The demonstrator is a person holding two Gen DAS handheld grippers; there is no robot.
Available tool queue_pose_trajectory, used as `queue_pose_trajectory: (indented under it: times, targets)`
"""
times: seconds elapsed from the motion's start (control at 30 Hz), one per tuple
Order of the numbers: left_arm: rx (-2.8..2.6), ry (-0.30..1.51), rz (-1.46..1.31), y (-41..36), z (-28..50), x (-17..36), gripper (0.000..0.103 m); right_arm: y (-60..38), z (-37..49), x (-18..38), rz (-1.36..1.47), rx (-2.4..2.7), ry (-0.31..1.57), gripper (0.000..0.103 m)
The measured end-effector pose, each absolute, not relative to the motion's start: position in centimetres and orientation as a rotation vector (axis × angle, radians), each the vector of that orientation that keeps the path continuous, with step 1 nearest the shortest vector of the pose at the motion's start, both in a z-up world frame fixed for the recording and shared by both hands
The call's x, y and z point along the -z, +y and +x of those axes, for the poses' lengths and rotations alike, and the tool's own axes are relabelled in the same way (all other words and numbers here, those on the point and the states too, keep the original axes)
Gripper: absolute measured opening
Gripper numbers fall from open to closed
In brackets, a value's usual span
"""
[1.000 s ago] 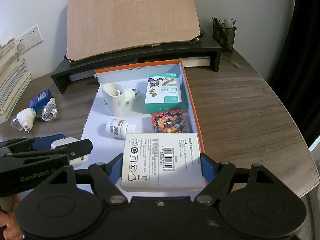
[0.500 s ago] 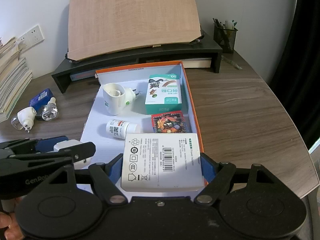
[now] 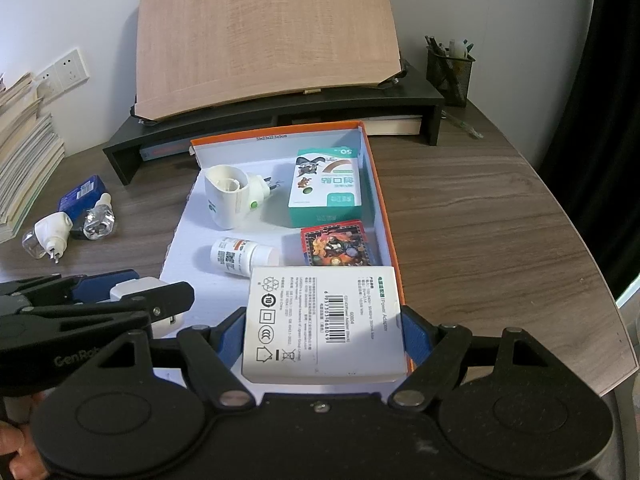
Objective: Organize rigid objects
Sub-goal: 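Hold the charger cube and white small box above the white box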
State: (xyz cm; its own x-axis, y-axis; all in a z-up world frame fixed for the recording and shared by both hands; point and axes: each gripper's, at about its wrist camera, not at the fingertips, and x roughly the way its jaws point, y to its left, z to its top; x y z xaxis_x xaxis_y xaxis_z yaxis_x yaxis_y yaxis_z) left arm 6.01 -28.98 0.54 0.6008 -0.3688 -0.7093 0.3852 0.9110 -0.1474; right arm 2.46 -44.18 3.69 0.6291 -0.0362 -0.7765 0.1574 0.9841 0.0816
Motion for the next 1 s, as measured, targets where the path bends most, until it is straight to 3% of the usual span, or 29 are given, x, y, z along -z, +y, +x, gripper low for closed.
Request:
queue_pose_trajectory:
  times: [1.0]
  targets:
    - [0.443,0.801,0.021,-29.1,4.8,-1.2,0.058,-44.3,1.2,-4.6,0.136,0.113,0.862,0.093]
